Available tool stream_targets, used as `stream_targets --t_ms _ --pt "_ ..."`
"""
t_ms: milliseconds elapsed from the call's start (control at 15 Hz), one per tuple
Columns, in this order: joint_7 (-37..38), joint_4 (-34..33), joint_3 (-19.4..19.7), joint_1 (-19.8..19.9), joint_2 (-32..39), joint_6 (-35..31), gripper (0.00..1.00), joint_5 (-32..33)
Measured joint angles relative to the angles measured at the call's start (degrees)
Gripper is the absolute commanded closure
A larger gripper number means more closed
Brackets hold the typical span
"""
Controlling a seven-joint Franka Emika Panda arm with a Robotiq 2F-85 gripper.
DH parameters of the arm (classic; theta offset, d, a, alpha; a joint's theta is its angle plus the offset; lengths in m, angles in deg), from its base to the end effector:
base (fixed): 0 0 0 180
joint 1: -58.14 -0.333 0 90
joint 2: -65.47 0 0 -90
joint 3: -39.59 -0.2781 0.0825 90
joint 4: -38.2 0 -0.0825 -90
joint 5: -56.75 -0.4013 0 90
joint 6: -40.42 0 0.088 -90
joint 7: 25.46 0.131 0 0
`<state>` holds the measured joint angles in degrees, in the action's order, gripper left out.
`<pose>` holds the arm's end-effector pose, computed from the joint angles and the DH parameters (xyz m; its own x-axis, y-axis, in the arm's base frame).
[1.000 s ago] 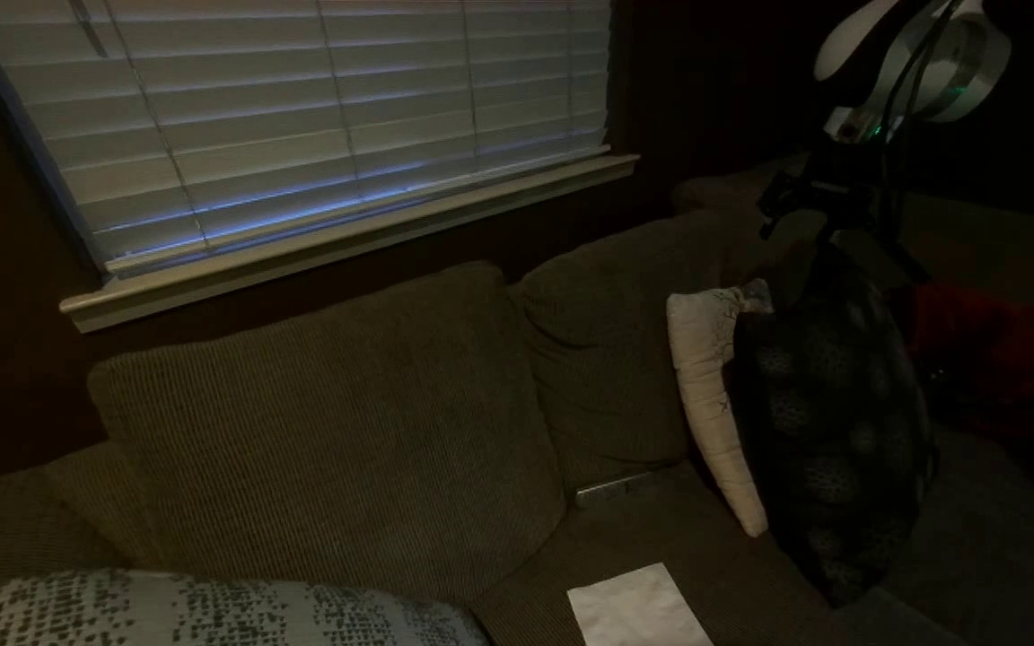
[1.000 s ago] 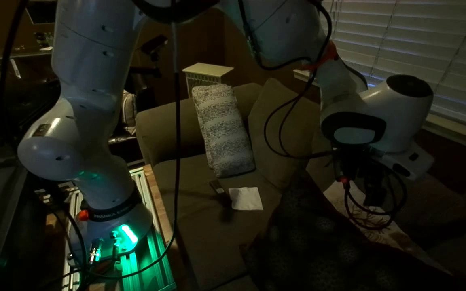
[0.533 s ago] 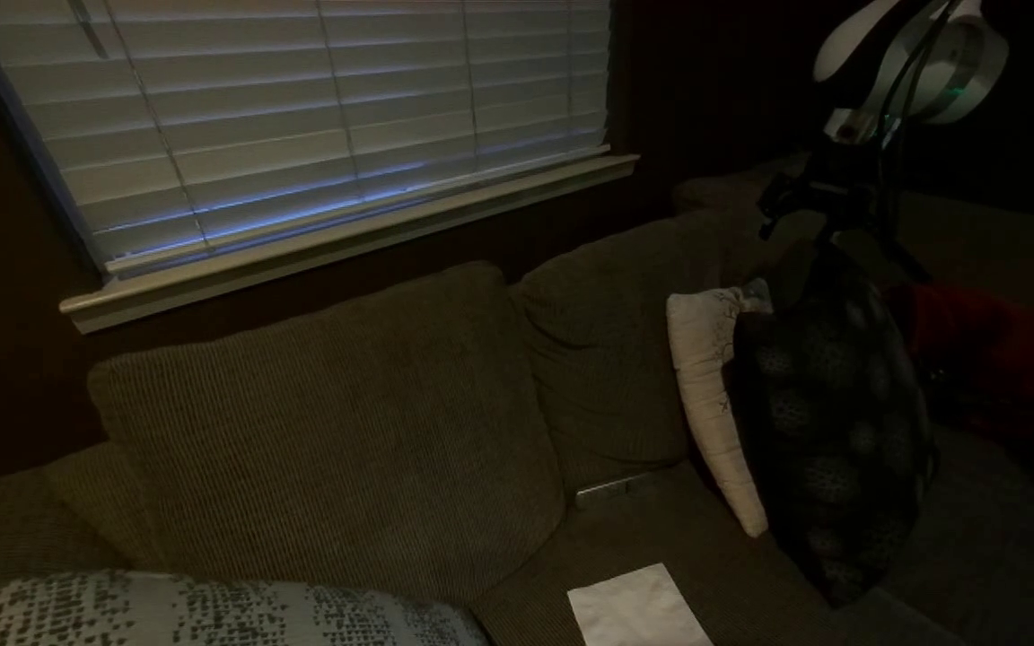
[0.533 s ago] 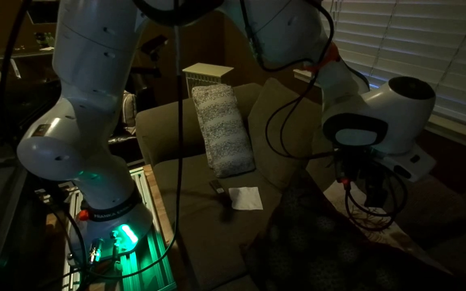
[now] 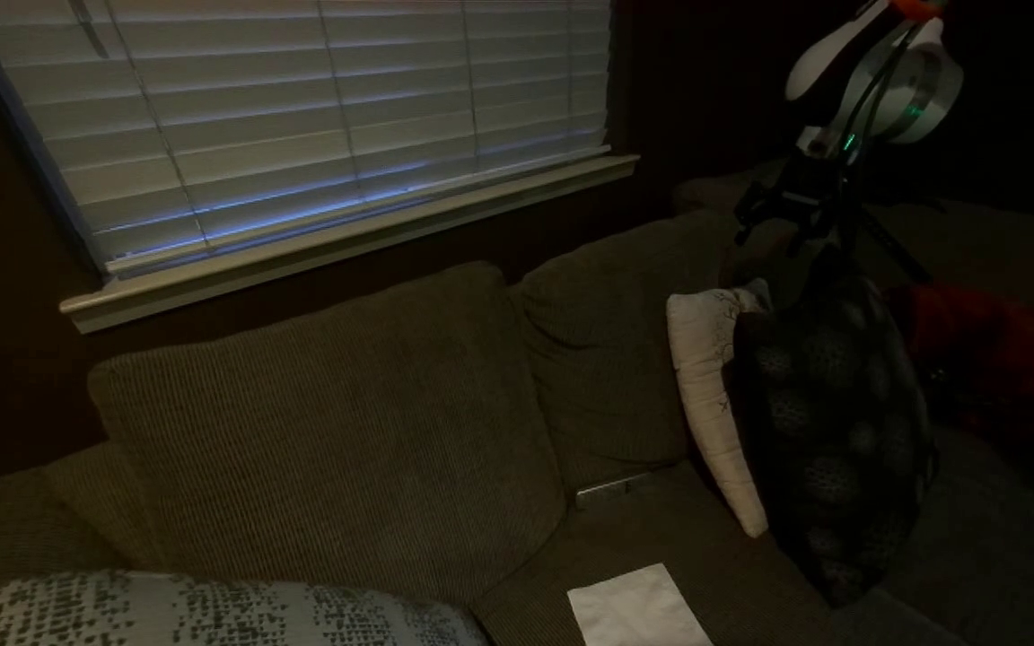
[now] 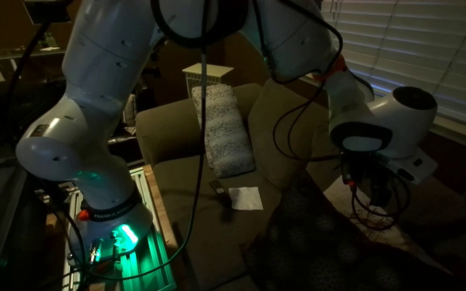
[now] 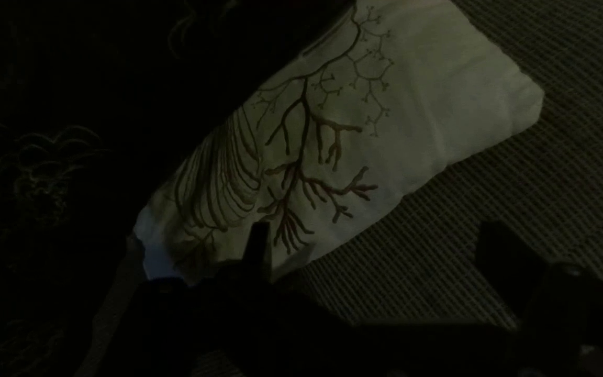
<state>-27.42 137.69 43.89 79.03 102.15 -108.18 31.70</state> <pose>0.6186 -0.2912 0.1662 0.7130 -0.6762 0.1855 -0.6324 -0.7344 -0.2466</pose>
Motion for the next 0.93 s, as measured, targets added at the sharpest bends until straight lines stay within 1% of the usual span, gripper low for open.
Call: stream_targets --t_ms 400,933 --pt "4.4 -9.9 -0.1 -0.2 8.7 1.2 0.0 0.6" --pt "11.9 -21.6 0.9 -2.0 18.1 9.5 0.0 3.5"
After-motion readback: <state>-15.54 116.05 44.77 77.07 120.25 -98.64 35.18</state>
